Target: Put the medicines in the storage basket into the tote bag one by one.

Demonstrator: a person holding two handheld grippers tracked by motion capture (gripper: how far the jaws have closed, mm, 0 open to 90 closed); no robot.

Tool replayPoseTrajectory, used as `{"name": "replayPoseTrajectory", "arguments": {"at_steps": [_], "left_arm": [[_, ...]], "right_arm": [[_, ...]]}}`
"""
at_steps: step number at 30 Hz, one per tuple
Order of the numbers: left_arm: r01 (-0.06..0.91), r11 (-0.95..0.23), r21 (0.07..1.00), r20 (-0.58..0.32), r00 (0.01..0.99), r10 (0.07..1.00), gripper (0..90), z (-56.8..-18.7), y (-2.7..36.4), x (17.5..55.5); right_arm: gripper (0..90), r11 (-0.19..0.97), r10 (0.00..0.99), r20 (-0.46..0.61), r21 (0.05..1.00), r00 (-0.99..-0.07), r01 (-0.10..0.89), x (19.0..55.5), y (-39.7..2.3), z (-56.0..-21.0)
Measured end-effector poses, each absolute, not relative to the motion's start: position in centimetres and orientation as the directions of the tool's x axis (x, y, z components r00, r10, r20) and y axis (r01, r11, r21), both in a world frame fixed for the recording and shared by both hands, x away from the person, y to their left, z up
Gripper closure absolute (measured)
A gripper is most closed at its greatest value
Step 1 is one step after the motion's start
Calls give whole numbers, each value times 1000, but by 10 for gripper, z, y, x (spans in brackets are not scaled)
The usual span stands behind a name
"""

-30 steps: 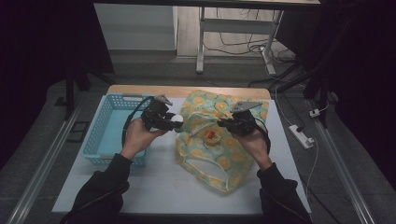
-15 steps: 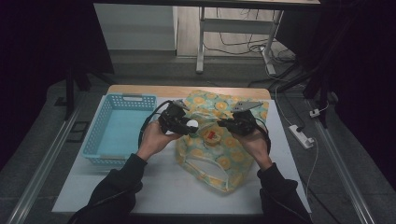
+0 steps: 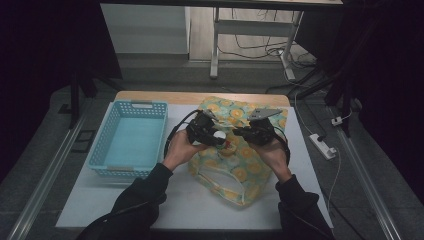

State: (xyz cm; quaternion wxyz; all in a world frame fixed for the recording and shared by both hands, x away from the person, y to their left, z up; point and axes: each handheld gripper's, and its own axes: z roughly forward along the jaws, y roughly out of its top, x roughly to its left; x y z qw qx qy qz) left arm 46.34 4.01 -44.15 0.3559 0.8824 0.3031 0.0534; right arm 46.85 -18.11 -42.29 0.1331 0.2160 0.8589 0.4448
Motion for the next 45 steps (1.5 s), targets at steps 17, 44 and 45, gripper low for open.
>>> {"name": "replayPoseTrajectory", "arguments": {"at_steps": [17, 44, 45], "left_arm": [[502, -550, 667, -94, 789, 607, 504, -455, 21, 487], [513, -538, 668, -83, 771, 632, 476, -473, 7, 500], [516, -531, 672, -89, 768, 634, 449, -473, 7, 500]], "right_arm": [[894, 516, 493, -38, 817, -869, 256, 469, -182, -424], [894, 515, 502, -31, 814, -864, 270, 471, -185, -426], [894, 516, 502, -32, 813, -864, 269, 471, -185, -426]]}}
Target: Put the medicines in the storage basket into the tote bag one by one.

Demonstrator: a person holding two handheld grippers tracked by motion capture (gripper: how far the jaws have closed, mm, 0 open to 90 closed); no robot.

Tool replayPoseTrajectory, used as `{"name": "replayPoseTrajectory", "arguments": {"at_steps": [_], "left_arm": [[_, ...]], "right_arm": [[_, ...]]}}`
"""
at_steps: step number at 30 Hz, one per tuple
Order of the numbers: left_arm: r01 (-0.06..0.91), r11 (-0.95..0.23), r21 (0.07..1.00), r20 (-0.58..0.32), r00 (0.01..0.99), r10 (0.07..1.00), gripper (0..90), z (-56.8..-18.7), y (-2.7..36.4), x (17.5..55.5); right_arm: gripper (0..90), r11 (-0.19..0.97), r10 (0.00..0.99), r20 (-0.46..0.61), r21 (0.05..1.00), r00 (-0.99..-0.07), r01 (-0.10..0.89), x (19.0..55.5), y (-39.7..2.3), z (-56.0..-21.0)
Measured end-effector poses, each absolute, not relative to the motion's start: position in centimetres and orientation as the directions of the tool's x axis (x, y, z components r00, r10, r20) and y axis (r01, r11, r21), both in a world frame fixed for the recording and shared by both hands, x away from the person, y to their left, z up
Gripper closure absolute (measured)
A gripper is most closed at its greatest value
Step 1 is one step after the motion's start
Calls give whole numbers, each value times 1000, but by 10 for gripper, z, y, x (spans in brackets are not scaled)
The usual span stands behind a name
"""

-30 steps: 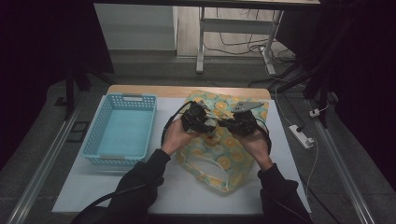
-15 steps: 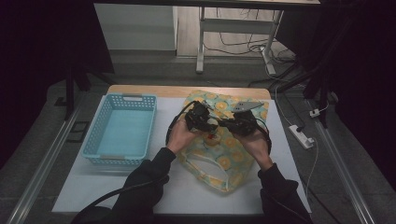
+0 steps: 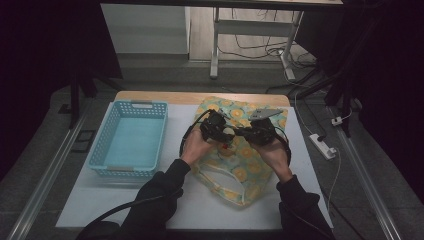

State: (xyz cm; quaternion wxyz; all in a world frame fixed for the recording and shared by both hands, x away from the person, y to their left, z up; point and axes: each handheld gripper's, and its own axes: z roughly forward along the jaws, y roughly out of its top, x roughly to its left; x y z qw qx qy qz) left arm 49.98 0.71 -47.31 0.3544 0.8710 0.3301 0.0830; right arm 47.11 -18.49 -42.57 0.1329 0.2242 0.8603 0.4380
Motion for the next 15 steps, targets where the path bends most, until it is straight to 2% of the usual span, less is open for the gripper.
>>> {"name": "replayPoseTrajectory", "arguments": {"at_steps": [7, 15], "left_arm": [[506, -536, 675, -66, 766, 640, 294, -464, 10, 490], [505, -507, 699, -107, 774, 624, 191, -457, 20, 477]], "right_arm": [[894, 510, 503, -31, 817, -864, 268, 471, -187, -424], [894, 514, 502, -31, 815, -864, 269, 471, -186, -425]]}}
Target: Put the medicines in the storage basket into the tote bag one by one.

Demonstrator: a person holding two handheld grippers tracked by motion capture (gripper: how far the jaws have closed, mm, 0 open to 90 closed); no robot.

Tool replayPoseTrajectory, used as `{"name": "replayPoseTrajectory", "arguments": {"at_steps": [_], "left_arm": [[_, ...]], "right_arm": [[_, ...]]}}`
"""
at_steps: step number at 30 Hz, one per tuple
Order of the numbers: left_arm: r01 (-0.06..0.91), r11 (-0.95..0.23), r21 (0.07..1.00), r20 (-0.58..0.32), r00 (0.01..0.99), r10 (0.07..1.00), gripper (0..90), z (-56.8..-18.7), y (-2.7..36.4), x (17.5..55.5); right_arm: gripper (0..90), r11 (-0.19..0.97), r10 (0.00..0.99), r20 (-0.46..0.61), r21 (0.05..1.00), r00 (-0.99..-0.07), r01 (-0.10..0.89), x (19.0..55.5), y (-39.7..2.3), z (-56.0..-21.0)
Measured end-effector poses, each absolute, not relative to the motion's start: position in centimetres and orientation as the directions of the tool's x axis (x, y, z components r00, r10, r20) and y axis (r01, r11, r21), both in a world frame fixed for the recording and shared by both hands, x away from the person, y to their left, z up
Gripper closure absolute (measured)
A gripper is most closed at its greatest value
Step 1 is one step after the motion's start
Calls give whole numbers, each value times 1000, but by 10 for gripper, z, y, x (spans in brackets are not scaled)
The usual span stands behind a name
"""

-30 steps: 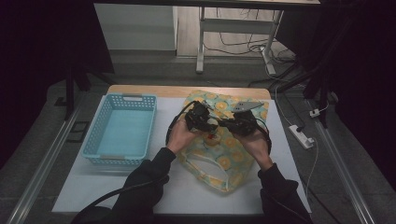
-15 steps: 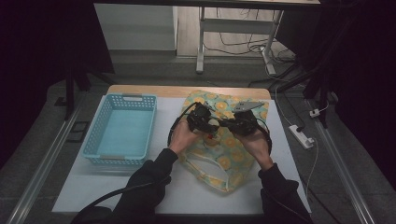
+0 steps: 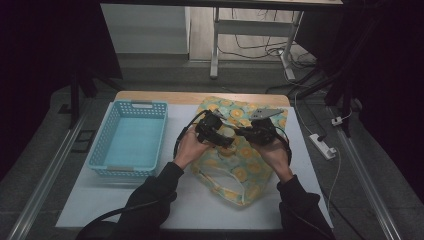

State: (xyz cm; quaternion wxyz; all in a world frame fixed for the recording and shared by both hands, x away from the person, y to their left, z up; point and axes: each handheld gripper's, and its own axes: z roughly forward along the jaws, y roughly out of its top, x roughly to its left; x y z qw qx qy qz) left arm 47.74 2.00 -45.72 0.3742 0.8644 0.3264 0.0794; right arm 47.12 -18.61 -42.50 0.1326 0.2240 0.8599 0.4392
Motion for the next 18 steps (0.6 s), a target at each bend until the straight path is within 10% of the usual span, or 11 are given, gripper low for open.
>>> {"name": "replayPoseTrajectory", "arguments": {"at_steps": [18], "left_arm": [[488, -477, 731, -171, 808, 564, 6, -451, 33, 446]], "right_arm": [[894, 520, 497, -31, 810, -867, 270, 470, -185, -426]]}}
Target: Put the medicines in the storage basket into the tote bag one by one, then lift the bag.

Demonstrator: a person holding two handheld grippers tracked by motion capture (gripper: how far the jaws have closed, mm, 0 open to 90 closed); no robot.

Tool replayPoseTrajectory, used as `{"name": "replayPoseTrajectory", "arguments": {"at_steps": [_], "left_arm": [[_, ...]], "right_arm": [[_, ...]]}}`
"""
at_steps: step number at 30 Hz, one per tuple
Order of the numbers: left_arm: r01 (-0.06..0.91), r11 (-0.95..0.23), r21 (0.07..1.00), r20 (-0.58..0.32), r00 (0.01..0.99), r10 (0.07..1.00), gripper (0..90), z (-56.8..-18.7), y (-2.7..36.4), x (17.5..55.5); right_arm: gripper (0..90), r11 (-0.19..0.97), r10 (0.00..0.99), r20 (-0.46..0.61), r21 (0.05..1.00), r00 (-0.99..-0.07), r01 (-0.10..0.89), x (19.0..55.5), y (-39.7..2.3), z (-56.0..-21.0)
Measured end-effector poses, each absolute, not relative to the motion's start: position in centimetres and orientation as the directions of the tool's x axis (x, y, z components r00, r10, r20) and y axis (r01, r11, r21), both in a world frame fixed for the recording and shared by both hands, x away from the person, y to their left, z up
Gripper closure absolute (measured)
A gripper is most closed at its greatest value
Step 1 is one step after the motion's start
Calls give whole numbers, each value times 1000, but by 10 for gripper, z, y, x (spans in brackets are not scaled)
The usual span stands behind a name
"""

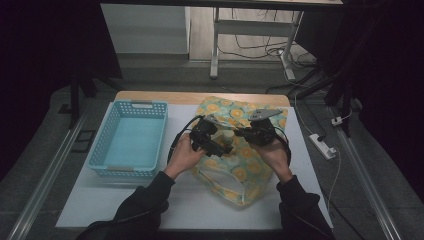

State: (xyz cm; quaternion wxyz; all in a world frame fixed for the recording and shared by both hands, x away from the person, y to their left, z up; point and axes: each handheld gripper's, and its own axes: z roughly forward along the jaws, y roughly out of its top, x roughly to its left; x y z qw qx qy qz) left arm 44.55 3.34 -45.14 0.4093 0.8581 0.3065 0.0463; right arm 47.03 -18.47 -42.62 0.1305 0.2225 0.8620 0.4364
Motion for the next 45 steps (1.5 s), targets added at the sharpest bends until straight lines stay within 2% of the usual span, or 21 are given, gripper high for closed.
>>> {"name": "replayPoseTrajectory", "arguments": {"at_steps": [14, 25, 45], "left_arm": [[483, -448, 752, -217, 823, 524, 0, -458, 50, 424], [463, -470, 751, -198, 838, 508, 10, -464, 52, 409], [503, -544, 672, -182, 824, 537, 14, -499, 47, 414]], "right_arm": [[893, 530, 492, -34, 804, -870, 269, 469, -183, -428], [893, 530, 491, -35, 805, -870, 266, 468, -183, -427], [892, 532, 493, -37, 804, -869, 267, 467, -184, -427]]}}
